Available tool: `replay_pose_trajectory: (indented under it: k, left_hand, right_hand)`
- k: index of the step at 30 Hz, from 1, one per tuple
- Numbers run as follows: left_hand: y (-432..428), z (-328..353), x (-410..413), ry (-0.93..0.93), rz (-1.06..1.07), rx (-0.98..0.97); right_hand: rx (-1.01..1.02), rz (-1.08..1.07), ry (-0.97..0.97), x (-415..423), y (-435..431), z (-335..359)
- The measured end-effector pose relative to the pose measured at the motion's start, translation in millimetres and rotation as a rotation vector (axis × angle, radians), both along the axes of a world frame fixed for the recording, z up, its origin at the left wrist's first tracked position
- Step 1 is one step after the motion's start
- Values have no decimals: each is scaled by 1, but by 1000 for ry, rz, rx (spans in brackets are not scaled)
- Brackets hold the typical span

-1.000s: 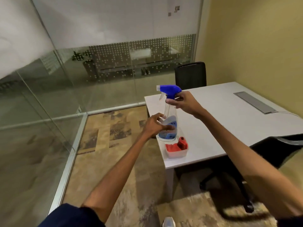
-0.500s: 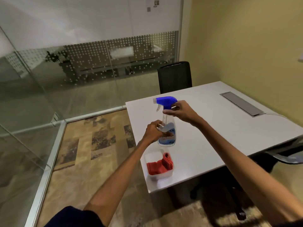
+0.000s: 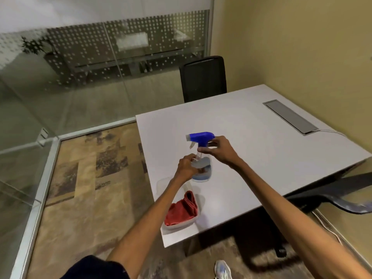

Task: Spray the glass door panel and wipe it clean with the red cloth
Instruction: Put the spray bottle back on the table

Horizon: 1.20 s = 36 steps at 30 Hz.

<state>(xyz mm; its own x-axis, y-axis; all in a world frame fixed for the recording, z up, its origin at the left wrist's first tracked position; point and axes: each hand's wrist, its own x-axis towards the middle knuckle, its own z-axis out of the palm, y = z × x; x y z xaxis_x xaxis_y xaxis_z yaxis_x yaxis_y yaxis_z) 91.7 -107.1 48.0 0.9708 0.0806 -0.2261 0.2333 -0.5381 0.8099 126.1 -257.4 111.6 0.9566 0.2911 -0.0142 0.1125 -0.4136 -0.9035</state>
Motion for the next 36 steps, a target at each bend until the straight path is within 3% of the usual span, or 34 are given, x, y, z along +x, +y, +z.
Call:
replay_pose_trajectory:
  k: [11, 21, 27, 36]
  left_hand:
    - [-46, -51, 41, 134, 99, 82]
    - [-58, -85, 57, 222, 167, 5]
    - [-59, -95, 52, 192, 177, -10]
    - [-46, -88, 23, 151, 163, -153]
  right_hand:
    - [101, -112, 69, 33, -28, -69]
    - [117, -103, 84, 48, -34, -108]
    - [180, -83, 82, 43, -33, -118]
    - [107, -46, 74, 29, -35, -135]
